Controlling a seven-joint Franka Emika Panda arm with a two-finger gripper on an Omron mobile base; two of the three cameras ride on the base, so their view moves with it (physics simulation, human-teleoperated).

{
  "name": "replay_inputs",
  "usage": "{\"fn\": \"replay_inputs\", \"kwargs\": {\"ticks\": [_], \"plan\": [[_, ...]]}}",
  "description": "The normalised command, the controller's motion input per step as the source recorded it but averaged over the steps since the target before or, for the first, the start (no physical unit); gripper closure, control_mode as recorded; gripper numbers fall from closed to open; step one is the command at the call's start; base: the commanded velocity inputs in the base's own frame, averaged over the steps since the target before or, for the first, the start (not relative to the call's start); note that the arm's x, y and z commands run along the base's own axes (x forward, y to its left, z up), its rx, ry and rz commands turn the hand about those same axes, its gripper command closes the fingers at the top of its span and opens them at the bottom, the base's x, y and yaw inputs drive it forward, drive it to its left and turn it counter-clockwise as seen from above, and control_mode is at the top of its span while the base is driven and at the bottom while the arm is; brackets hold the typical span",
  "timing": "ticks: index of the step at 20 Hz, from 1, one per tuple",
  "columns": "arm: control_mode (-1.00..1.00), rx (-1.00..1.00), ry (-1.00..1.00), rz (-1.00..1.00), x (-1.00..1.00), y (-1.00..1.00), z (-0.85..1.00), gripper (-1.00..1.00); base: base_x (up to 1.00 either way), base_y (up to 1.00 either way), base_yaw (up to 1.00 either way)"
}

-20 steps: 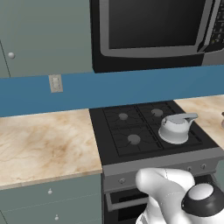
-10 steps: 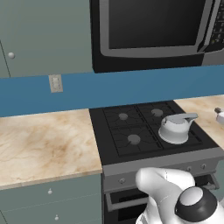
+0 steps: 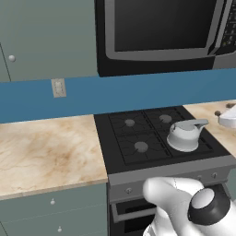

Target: The kettle is done boiling. Turn off the stove, then wait for 300 timesteps before moving the kettle to the dining table.

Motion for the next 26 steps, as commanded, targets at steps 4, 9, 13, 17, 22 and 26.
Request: {"fn": "replay_inputs", "kwargs": {"ticks": [4, 9, 13, 17, 22, 26], "plan": [[-1.00, -0.20, 0.08, 0.20, 0.50, 0.00, -0.13, -1.00, 0.00, 0.00, 0.00], [-1.00, -0.20, 0.01, 0.25, 0.36, 0.00, -0.24, -1.00, 0.00, 0.00, 0.00], [-1.00, -0.20, 0.00, 0.26, 0.28, 0.00, -0.15, -1.00, 0.00, 0.00, 0.00], [-1.00, -0.19, 0.00, 0.23, 0.05, 0.01, -0.02, -1.00, 0.00, 0.00, 0.00], [-1.00, -0.19, 0.00, 0.17, 0.00, 0.01, -0.08, -1.00, 0.00, 0.00, 0.00], [-1.00, -0.18, 0.00, 0.12, -0.16, 0.06, -0.08, -1.00, 0.00, 0.00, 0.00]]}}
